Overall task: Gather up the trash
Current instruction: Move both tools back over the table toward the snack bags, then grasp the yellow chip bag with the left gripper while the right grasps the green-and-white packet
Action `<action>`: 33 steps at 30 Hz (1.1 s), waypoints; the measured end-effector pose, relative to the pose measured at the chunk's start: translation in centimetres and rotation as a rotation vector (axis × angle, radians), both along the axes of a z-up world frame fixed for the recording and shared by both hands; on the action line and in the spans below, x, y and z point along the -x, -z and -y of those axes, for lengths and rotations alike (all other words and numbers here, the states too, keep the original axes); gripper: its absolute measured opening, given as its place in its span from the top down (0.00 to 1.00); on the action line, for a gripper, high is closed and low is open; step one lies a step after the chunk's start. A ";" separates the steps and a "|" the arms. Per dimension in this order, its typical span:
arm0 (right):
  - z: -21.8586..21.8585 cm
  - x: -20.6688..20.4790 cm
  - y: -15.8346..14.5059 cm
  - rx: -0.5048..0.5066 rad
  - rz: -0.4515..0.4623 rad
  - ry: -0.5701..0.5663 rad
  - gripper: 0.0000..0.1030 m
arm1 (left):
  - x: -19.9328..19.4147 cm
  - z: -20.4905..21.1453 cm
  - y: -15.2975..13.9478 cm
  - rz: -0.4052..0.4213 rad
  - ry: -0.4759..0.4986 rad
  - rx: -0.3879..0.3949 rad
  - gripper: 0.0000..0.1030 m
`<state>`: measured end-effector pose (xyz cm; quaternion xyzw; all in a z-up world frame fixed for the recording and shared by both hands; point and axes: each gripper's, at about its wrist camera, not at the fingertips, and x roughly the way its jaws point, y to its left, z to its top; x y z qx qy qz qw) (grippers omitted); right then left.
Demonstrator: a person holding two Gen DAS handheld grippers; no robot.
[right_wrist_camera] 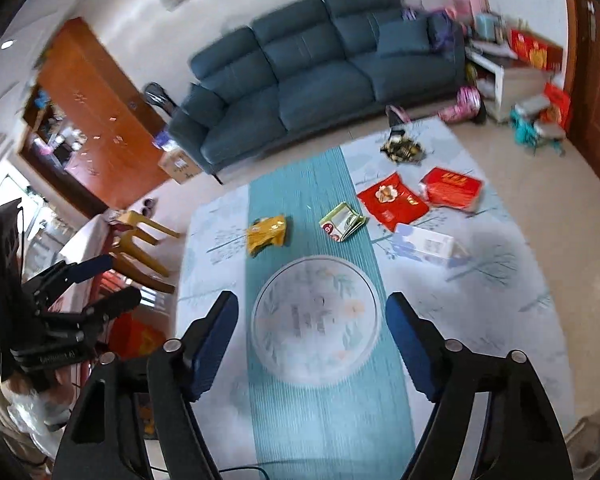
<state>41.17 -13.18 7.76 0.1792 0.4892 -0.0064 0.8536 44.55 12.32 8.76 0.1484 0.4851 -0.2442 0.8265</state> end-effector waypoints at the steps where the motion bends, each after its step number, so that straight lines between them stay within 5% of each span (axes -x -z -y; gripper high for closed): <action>1: 0.0 -2.3 1.6 -0.015 -0.029 0.015 0.32 | -1.6 0.1 1.5 -0.027 0.008 -0.010 0.21; 6: 1.8 -9.3 8.2 -0.129 -0.121 0.139 0.32 | -9.8 1.0 9.9 -0.208 0.064 -0.038 0.21; 13: 4.3 -14.6 16.0 -0.178 -0.223 0.282 0.29 | -14.3 3.5 16.9 -0.243 0.126 -0.100 0.21; 16: 4.5 -16.2 18.3 -0.183 -0.258 0.315 0.14 | -15.1 4.8 18.4 -0.244 0.165 -0.125 0.16; 27: 3.0 -21.8 23.6 -0.040 -0.339 0.384 0.12 | -17.5 8.2 22.5 -0.224 0.323 -0.231 0.15; 30: 2.1 -22.5 24.1 0.026 -0.351 0.367 0.15 | -18.1 8.9 23.6 -0.234 0.342 -0.254 0.15; 33: 0.8 -22.5 24.1 0.108 -0.350 0.342 0.33 | -18.7 9.0 24.5 -0.261 0.326 -0.258 0.15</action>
